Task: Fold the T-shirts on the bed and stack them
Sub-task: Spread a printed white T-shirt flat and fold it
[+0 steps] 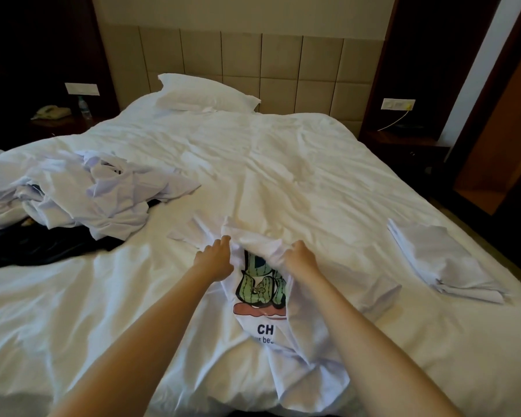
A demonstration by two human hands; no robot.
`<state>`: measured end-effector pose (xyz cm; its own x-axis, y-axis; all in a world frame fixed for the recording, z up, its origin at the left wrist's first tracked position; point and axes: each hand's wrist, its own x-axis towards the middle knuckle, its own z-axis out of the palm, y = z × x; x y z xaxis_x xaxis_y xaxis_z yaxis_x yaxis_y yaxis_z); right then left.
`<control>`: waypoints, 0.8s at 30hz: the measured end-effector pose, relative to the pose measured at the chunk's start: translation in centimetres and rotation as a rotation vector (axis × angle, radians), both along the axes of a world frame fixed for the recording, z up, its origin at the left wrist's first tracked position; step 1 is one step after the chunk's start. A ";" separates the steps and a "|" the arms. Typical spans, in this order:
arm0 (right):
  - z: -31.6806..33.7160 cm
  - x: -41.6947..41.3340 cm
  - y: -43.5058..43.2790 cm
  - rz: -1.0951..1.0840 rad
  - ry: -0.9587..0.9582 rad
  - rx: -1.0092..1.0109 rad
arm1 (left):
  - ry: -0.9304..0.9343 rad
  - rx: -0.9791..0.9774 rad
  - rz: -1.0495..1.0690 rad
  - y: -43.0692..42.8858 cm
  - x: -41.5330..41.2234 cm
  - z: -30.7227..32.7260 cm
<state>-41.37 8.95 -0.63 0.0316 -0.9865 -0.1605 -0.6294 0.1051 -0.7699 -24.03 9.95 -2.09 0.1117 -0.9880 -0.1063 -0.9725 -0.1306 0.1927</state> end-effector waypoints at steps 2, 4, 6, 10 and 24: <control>1.2 -1.1 -0.8 -0.076 -0.111 -0.029 | -0.050 -0.042 -0.014 -0.6 -0.4 0.1; 2.4 -2.3 -1.5 -0.115 -0.181 -0.017 | -0.126 -0.078 -0.050 -1.3 -0.6 0.2; 3.8 -3.6 -1.7 -0.109 -0.269 0.008 | -0.170 -0.110 -0.081 -2.1 -0.9 0.3; 5.9 -5.4 -0.9 -0.031 -0.359 0.034 | -0.226 -0.119 -0.110 -3.3 -1.5 0.9; 6.9 -7.8 -0.7 -0.142 -0.221 -0.179 | -0.194 -0.108 -0.220 -3.0 -1.6 3.1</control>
<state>-49.12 8.29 6.32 -0.0937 -0.9955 0.0110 -0.4333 0.0308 -0.9007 -25.65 6.92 0.98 -0.0978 -0.9952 0.0033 -0.9952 0.0978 0.0017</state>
